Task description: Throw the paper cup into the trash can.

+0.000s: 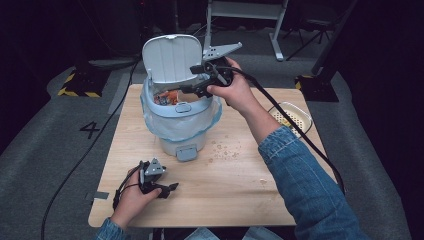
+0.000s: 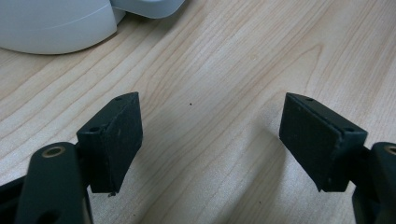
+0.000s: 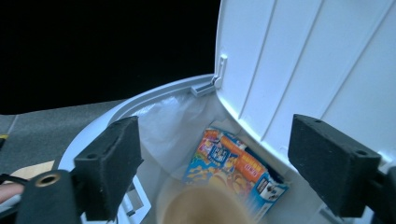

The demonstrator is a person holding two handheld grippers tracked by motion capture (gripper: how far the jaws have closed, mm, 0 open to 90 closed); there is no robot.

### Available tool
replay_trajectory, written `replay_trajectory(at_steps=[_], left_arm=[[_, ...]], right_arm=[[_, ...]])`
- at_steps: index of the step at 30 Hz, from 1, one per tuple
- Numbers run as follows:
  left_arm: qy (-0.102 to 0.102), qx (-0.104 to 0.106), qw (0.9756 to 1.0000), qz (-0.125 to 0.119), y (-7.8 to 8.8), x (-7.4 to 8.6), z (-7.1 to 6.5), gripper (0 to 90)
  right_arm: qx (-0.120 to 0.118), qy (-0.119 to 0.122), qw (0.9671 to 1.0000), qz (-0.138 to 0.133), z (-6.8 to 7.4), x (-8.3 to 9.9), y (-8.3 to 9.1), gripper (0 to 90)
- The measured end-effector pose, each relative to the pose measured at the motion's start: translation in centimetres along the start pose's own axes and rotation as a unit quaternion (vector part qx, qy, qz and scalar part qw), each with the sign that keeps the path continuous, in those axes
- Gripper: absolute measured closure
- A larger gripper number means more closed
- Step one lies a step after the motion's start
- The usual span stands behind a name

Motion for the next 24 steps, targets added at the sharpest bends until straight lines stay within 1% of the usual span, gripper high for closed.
replay_trajectory(at_steps=[1, 2, 3, 6, 7, 9, 11, 14, 16, 17, 20, 24], left_arm=[[-0.001, 0.0, 1.0, 0.0, 0.0, 0.0, 0.0, 22.0], [-0.001, -0.001, 1.0, 0.001, 0.0, 0.0, 0.0, 22.1], [-0.001, -0.001, 1.0, 0.0, 0.0, 0.0, 0.0, 22.0], [0.0, 0.0, 1.0, 0.0, 0.0, 0.0, 0.0, 22.1], [0.0, 0.0, 1.0, 0.0, 0.0, 0.0, 0.0, 22.1], [0.001, 0.001, 1.0, 0.0, 0.0, 0.0, 0.1, 22.1], [0.005, 0.001, 1.0, -0.002, 0.0, 0.0, 0.1, 22.1], [0.005, -0.001, 1.0, -0.002, 0.1, 0.0, 0.2, 22.1], [0.015, 0.0, 0.9999, -0.002, 0.2, 0.0, 0.2, 22.1], [0.018, -0.003, 0.9998, -0.004, 0.2, 0.0, 0.3, 21.9], [0.024, -0.002, 0.9997, -0.008, 0.3, -0.1, 0.3, 20.7], [0.023, -0.007, 0.9996, -0.014, 0.5, -0.3, 0.3, 19.8]], right_arm=[[0.004, 0.006, 1.0, -0.002, 0.0, -0.1, 0.1, 14.2], [0.004, 0.015, 0.9999, 0.0, 0.0, -0.1, 0.3, 16.2], [0.002, 0.023, 0.9997, -0.001, 0.1, -0.3, 0.5, 16.0], [0.01, 0.026, 0.9995, -0.015, 0.2, -0.9, 1.5, 17.6], [0.012, 0.021, 0.9995, -0.02, 0.2, -1.1, 2.0, 18.7], [0.016, 0.023, 0.9993, -0.026, 0.3, -1.5, 3.1, 20.9], [0.022, 0.021, 0.9993, -0.023, 0.3, -1.6, 4.2, 20.7], [0.033, 0.015, 0.9992, -0.017, 0.2, -1.5, 6.0, 22.0], [0.038, 0.013, 0.9991, -0.015, 0.2, -1.4, 7.2, 24.2], [0.044, 0.013, 0.9989, -0.012, 0.1, -1.2, 7.8, 24.3], [0.059, 0.016, 0.9981, -0.004, -0.1, -0.9, 9.5, 25.1], [0.071, 0.012, 0.9974, 0.004, -0.3, -0.4, 11.7, 27.6]])
Point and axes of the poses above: each handheld gripper's, and its own axes: y roughly backward along the jaws, x roughly out of its underside, z roughly to its left, the point moved 7 cm from there along -y, roughly forward along the jaws, and after that the axes turned 3 degrees about -z, right-handed, at the moved point
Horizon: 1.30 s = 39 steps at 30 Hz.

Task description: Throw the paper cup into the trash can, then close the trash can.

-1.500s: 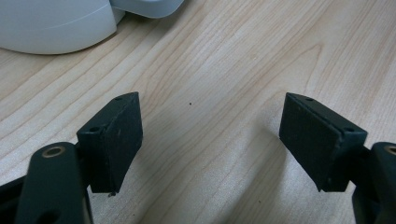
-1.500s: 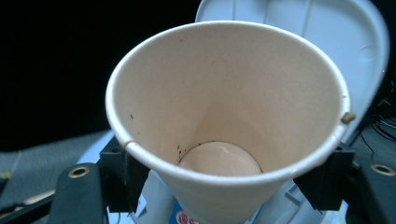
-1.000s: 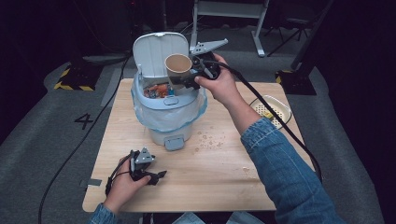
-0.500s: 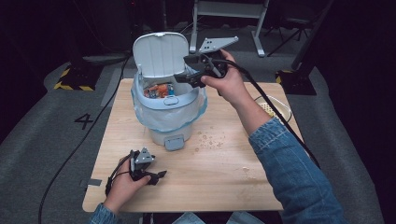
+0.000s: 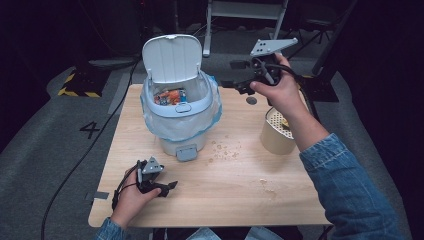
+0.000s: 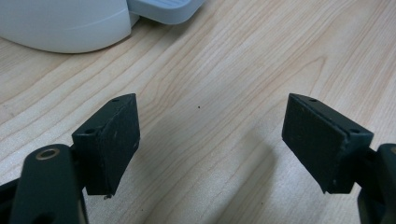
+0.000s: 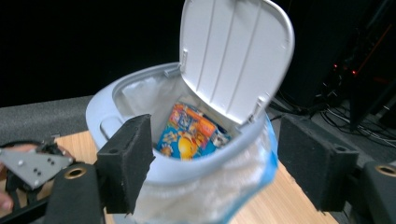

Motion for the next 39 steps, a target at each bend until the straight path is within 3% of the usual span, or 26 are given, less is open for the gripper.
replay_trajectory(at_steps=[11, 20, 25, 29, 36, 39], left_arm=[[0.005, -0.013, 0.9999, 0.005, 0.8, 0.4, 0.1, 20.5], [0.01, -0.017, 0.9998, 0.01, 0.9, 0.7, 0.5, 20.6], [0.015, -0.019, 0.9997, 0.008, 1.0, 0.7, 0.8, 20.7], [0.015, -0.021, 0.9996, 0.008, 1.0, 0.7, 0.8, 20.8], [0.019, -0.027, 0.9994, 0.002, 1.4, 0.5, 1.0, 20.9], [0.019, -0.029, 0.9994, 0.0, 1.8, 0.3, 1.1, 21.0]], right_arm=[[0.038, 0.001, 0.9991, 0.021, -1.1, 2.3, 5.9, 28.2], [0.069, -0.032, 0.9967, 0.03, -1.9, 5.3, 10.4, 28.0], [0.094, -0.041, 0.9936, 0.049, -2.0, 7.7, 12.6, 27.3], [0.093, -0.059, 0.9925, 0.052, -1.9, 9.8, 14.0, 26.4], [0.118, -0.058, 0.9884, 0.076, -1.4, 14.2, 15.9, 25.6], [0.12, -0.063, 0.9869, 0.087, -0.7, 16.2, 16.6, 29.4]])
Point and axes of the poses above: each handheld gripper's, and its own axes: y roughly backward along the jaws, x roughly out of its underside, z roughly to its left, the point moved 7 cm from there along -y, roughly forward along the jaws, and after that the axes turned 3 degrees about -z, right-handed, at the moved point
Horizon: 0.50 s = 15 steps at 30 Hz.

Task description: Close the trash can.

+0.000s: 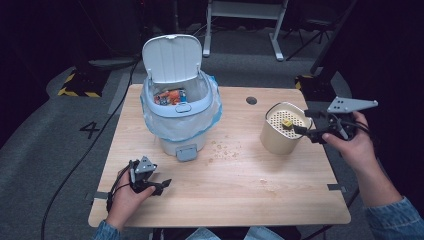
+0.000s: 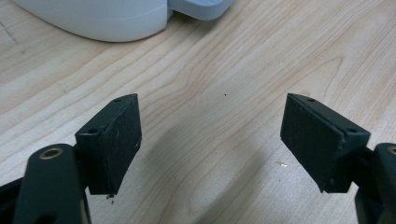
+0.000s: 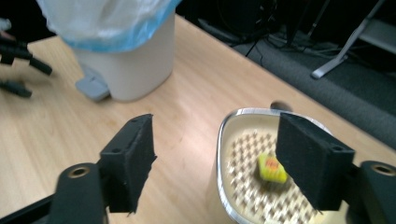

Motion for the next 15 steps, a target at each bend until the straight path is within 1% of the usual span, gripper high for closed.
replay_trajectory(at_steps=[1, 2, 3, 4, 5, 7, 8, 9, 10, 11, 12, 13, 15], left_arm=[[0.001, 0.0, 1.0, -0.002, 0.1, -0.1, 0.0, 21.1], [0.002, 0.0, 1.0, -0.003, 0.3, -0.2, 0.0, 21.3], [0.004, 0.0, 0.9999, -0.011, 0.6, -0.5, 0.1, 21.4], [0.006, 0.003, 0.9999, -0.015, 0.7, -0.7, 0.1, 21.5], [0.007, 0.004, 0.9998, -0.019, 0.8, -0.8, 0.1, 21.4], [0.007, 0.006, 0.9996, -0.025, 1.1, -1.0, 0.1, 21.4], [0.013, 0.008, 0.9995, -0.028, 1.2, -1.1, 0.1, 21.4], [0.013, 0.008, 0.9995, -0.028, 1.3, -1.1, 0.2, 21.5], [0.017, 0.008, 0.9994, -0.029, 1.4, -1.2, 0.2, 21.4], [0.016, 0.007, 0.9994, -0.029, 1.5, -1.2, 0.3, 21.4], [0.022, 0.006, 0.9993, -0.031, 1.6, -1.3, 0.4, 21.5], [0.019, 0.004, 0.9993, -0.032, 1.7, -1.4, 0.5, 21.6], [0.021, 0.001, 0.9991, -0.038, 1.9, -1.6, 0.6, 21.6]], right_arm=[[-0.001, 0.0, 1.0, 0.007, 0.2, 1.1, 0.1, 30.0], [-0.001, 0.002, 0.9999, 0.012, 0.4, 1.7, 0.1, 30.5], [0.0, 0.005, 0.9998, 0.018, 0.6, 2.6, 0.1, 31.0], [0.005, 0.001, 0.9998, 0.019, 0.8, 4.0, 0.0, 30.9], [0.006, -0.005, 0.9998, 0.018, 0.9, 4.7, 0.0, 30.5], [0.005, -0.017, 0.9997, 0.018, 1.2, 6.4, -0.3, 29.6], [0.003, -0.025, 0.9995, 0.018, 1.3, 7.4, -0.5, 29.6], [0.002, -0.032, 0.9993, 0.018, 1.4, 8.4, -0.7, 29.4], [0.002, -0.038, 0.9991, 0.02, 1.4, 9.3, -1.0, 29.0], [0.003, -0.045, 0.9987, 0.024, 1.3, 10.3, -1.2, 28.8], [0.005, -0.05, 0.9984, 0.027, 1.2, 11.2, -1.4, 28.6], [0.006, -0.055, 0.998, 0.031, 1.2, 12.2, -1.6, 28.2], [0.009, -0.063, 0.9972, 0.04, 1.1, 13.9, -2.0, 27.4]])
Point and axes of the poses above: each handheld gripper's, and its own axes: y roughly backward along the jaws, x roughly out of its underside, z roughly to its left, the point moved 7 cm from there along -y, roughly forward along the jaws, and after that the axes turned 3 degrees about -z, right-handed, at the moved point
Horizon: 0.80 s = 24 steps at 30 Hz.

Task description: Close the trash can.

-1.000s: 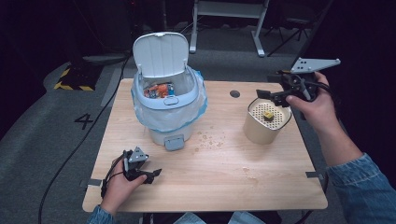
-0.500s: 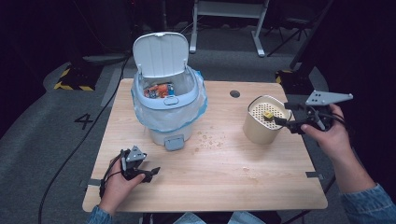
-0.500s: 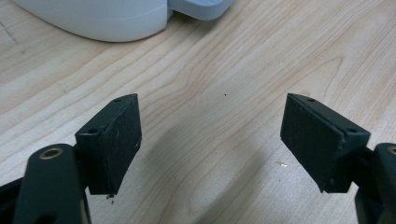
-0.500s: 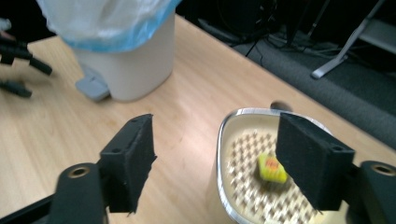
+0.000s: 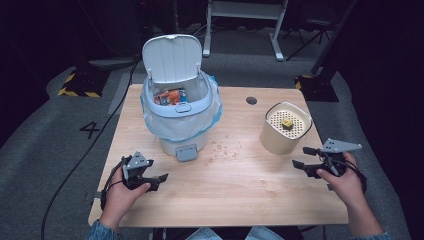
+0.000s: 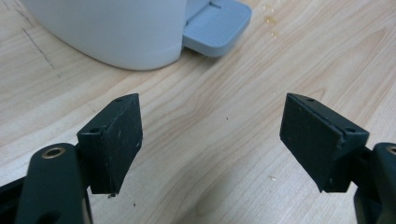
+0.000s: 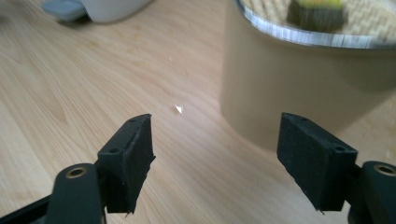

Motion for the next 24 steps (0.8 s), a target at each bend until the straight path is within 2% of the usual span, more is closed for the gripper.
replay_trajectory(at_steps=[4, 7, 12, 13, 16, 24], left_arm=[[0.006, -0.002, 1.0, -0.005, 0.1, 0.0, -0.1, 21.2], [0.01, -0.001, 0.9999, -0.007, 0.2, 0.3, -0.1, 21.3], [0.014, -0.004, 0.9998, -0.011, 0.5, 0.3, 0.1, 21.3], [0.014, -0.004, 0.9998, -0.012, 0.5, 0.3, 0.1, 21.3], [0.015, -0.002, 0.9998, -0.016, 0.6, 0.0, 0.2, 21.3], [0.019, 0.013, 0.9992, -0.034, 1.5, -1.6, 0.1, 21.5]], right_arm=[[0.012, -0.005, 0.9998, 0.017, -0.3, 3.1, -1.0, 27.0], [0.017, -0.008, 0.999, 0.04, -0.5, 5.4, -2.0, 26.0], [0.028, -0.006, 0.9979, 0.058, -0.6, 8.0, -3.2, 24.4], [0.028, -0.015, 0.9984, 0.047, -0.6, 8.2, -3.3, 23.1], [0.031, -0.019, 0.9982, 0.047, -0.8, 8.3, -3.1, 23.1], [0.031, -0.016, 0.9983, 0.047, -0.7, 8.3, -3.2, 22.7]])
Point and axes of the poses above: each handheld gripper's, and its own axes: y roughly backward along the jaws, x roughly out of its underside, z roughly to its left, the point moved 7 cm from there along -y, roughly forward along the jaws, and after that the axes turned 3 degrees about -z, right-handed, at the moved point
